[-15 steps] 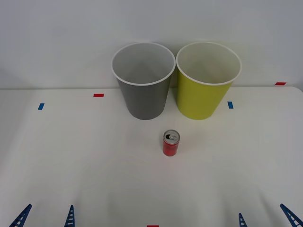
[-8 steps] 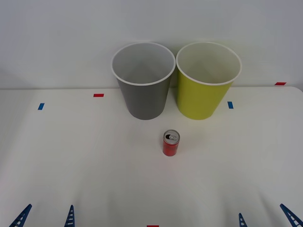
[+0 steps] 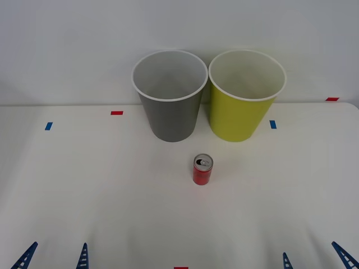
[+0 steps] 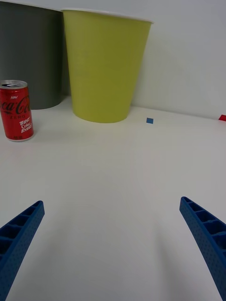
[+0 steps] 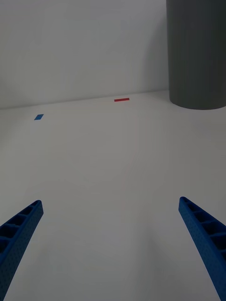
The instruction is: Put cans in the gray bin and PET bottles in the light green bin.
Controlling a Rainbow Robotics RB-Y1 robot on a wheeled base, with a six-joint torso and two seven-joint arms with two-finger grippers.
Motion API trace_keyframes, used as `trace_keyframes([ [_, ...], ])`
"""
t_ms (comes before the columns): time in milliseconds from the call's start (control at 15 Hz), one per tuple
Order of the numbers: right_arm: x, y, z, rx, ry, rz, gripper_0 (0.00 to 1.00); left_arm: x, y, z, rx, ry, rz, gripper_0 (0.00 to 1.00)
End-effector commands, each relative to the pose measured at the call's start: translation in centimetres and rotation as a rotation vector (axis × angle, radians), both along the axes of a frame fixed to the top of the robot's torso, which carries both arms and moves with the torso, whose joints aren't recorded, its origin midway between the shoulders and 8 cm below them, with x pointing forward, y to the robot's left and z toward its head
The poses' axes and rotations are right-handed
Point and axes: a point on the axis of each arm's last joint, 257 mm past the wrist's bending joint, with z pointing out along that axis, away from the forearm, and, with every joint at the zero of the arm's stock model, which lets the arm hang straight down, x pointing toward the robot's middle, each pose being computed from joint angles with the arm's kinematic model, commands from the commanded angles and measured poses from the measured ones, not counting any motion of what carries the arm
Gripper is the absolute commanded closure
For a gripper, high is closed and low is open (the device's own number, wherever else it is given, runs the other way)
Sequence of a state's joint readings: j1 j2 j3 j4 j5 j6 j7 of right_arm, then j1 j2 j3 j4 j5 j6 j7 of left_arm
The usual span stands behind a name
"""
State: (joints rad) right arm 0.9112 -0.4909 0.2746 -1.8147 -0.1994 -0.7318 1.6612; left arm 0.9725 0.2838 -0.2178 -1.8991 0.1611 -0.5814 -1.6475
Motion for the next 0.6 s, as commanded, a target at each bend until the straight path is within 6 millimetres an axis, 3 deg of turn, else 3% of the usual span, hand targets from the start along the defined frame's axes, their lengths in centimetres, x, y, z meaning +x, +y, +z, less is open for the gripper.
trace_keyframes([
  [67, 0.00, 0.00, 0.00, 0.000, 0.000, 0.000, 0.00, 0.00, 0.00, 0.00, 0.000, 0.000, 0.000, 0.00],
  [600, 0.00, 0.00, 0.00, 0.000, 0.000, 0.000, 0.00, 0.00, 0.00, 0.00, 0.000, 0.000, 0.000, 0.00],
])
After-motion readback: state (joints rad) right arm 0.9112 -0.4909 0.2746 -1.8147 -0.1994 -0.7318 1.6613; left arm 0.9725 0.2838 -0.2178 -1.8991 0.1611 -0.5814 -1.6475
